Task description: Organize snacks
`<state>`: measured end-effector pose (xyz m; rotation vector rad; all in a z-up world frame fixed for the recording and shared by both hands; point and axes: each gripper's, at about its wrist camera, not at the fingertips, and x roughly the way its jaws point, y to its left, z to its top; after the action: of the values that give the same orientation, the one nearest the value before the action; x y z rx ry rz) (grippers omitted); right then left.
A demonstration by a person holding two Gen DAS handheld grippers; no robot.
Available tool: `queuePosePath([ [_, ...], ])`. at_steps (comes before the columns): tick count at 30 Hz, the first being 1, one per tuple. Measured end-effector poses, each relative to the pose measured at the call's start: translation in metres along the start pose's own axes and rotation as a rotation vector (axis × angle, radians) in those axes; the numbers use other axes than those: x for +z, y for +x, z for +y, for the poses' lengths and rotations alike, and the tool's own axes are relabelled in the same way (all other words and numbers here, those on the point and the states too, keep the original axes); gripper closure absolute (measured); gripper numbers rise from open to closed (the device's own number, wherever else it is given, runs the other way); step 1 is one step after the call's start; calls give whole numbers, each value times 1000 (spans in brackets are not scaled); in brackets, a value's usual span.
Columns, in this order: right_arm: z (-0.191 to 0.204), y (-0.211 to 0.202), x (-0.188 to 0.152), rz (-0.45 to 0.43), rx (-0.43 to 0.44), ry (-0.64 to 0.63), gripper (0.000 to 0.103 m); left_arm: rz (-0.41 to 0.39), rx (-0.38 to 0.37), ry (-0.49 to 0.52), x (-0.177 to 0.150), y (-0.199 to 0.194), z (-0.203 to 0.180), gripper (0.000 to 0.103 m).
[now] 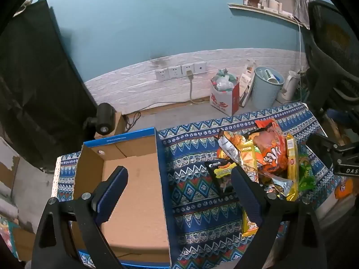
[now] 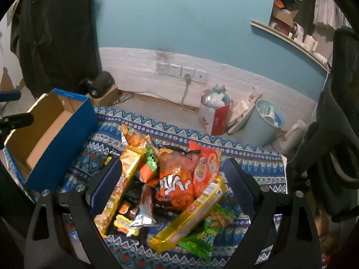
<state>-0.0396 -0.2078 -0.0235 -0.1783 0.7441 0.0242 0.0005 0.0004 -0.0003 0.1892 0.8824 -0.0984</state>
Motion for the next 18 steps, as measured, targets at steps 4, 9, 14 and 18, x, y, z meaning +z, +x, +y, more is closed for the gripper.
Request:
queuePosePath([
  [4,1,0,0,-1,1,2,12,-1,7,5,0,1,0,9],
  [9,1,0,0,3,3,2,12,3,1,8,2,3,-3,9],
  [14,1,0,-1,4,1,2,12,2,10,7,1,6,-2,9],
  [18,1,0,-1,4,2,1,12,1,7,11,-1,5,-2,9],
])
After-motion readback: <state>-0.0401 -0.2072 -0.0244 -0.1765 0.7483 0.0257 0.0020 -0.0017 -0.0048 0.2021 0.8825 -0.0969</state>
